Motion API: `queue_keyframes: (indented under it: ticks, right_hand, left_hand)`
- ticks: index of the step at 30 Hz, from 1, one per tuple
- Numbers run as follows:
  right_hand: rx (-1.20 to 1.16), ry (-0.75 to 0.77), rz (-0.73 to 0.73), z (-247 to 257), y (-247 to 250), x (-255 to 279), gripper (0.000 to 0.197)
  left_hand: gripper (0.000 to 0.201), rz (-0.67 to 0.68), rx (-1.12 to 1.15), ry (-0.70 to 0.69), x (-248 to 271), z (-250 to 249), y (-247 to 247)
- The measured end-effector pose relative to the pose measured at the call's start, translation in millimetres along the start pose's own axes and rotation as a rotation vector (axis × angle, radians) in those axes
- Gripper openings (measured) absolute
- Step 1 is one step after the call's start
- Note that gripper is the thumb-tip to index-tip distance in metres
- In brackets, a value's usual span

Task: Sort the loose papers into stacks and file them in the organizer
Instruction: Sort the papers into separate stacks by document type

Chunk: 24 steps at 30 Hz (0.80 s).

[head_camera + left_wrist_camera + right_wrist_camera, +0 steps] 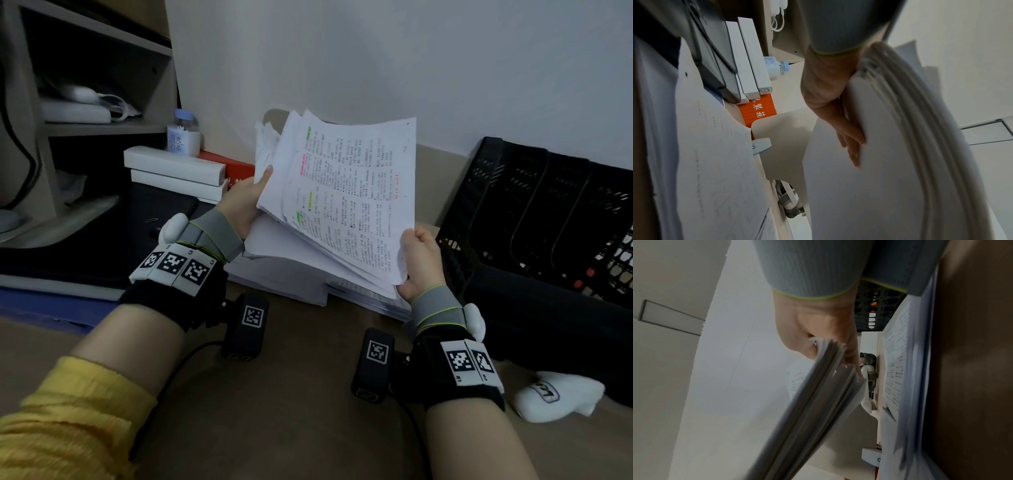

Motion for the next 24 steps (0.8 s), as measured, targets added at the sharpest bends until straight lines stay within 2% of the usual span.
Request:
queue_keyframes:
  ticks: [7, 12, 18, 21, 24]
  right_hand:
    - [-0.053, 0.020, 0.026, 0.8, 0.0, 1.0, 0.012]
    - [-0.166, -0.036, 0.111, -2.5, -6.4, 6.8, 0.009]
    - [-0.145, 0.020, 0.133, 1.9, -10.3, 7.3, 0.015]
    - [-0.156, -0.001, 0.148, 0.3, -11.5, 8.4, 0.017]
    - [-0.158, -0.001, 0.147, 1.3, -10.6, 9.2, 0.014]
  left_hand:
    - [0.052, 0.010, -0.039, 0.038, -1.3, -0.7, -4.5]
    - [0.046, -0.006, -0.010, -0.004, -2.2, -1.4, -5.5]
    - [0.044, -0.010, -0.012, 0.002, -0.2, -1.4, -6.0]
    - [0.034, -0.005, 0.019, -0.022, -1.9, -0.9, -7.8]
    - [0.035, -0.004, 0.038, -0.039, -0.9, -2.4, -8.5]
Point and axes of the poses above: each hand's wrist, its own x-axis away from the middle knuckle, its own y-axis out of the back of the hand, z = x × y, the point moved 5 cm from there along -x, towards the middle knuckle, and after that the axes turned 11 degrees about z, right-handed, at the moved point
